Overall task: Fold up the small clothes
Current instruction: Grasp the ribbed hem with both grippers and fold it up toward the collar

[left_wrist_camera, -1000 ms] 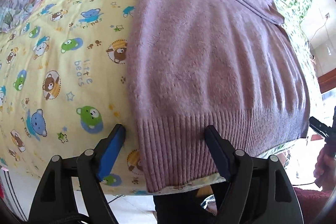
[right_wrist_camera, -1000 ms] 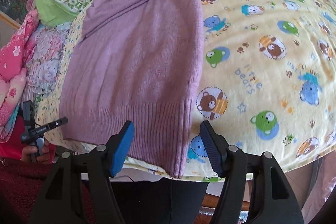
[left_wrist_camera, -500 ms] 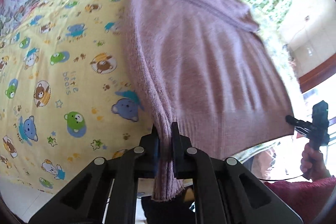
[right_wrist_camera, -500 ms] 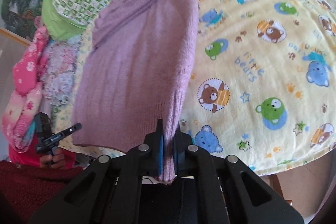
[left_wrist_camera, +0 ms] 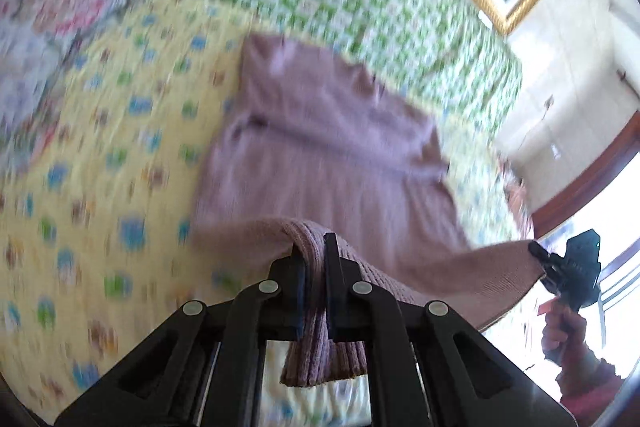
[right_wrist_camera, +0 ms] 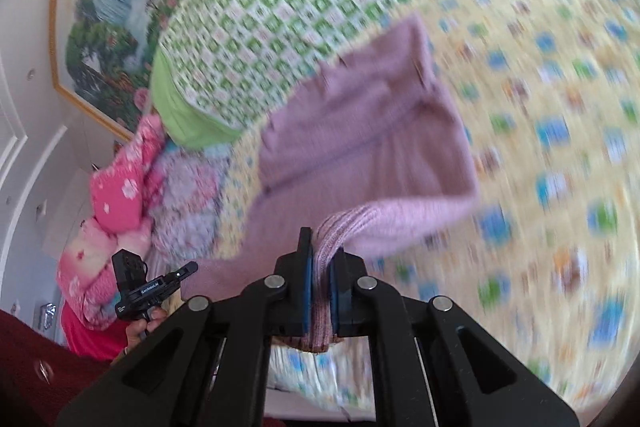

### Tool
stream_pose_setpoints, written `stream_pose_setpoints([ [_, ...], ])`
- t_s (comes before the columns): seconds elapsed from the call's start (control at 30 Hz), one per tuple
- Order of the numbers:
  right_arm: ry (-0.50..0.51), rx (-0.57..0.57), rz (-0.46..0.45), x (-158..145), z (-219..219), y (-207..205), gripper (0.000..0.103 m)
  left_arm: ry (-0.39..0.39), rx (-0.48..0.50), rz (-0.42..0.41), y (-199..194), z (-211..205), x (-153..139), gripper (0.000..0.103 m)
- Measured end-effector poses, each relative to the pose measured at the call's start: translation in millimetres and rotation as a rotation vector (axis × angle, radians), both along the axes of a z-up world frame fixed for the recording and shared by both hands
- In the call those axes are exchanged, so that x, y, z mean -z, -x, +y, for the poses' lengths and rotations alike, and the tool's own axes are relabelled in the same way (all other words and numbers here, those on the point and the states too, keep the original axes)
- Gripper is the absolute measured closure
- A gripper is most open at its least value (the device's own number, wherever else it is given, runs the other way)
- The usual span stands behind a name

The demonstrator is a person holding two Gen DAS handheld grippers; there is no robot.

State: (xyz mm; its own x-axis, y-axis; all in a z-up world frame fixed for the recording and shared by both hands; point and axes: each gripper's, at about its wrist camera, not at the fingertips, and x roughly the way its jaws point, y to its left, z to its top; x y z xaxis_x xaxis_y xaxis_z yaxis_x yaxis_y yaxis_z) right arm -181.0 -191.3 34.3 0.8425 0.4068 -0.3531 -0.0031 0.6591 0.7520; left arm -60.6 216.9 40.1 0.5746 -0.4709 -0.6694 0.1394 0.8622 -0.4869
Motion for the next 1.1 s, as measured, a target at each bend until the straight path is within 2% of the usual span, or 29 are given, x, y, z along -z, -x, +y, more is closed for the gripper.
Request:
stream_pose_setpoints([
  [0.13, 0.019, 0.037, -0.058, -23, -18, -51, 0.095, -0.007, -0.026, -0.076, -55, -5, -19, 0.098],
  [0.27, 0.046, 0.089, -0.052, -30, -44, -109, 0.095, -0.017, -0.054, -0.099, -118, -16, -23, 0.098],
  [0.4, 0.058, 0.112, -0.016, -25, -70, -173, 0.095, -0.014, -0.099, -0.071, -182, -20, -10, 0.098],
  [0.57, 0.076, 0.127, 0.03, -14, -89, -235, 0.095, -0.017, -0.155, -0.032, -251, -18, 10, 0.099],
  [0.8, 0.087, 0.148, 0.088, 9, -114, -301, 0.095, -0.057, -0.159, 0.0, -317, -23, 37, 0.099],
  [1.1, 0.095, 0.146, 0.192, 47, -130, -344, 0.095, -0.08, -0.168, 0.063, -370, -30, 75, 0.098],
])
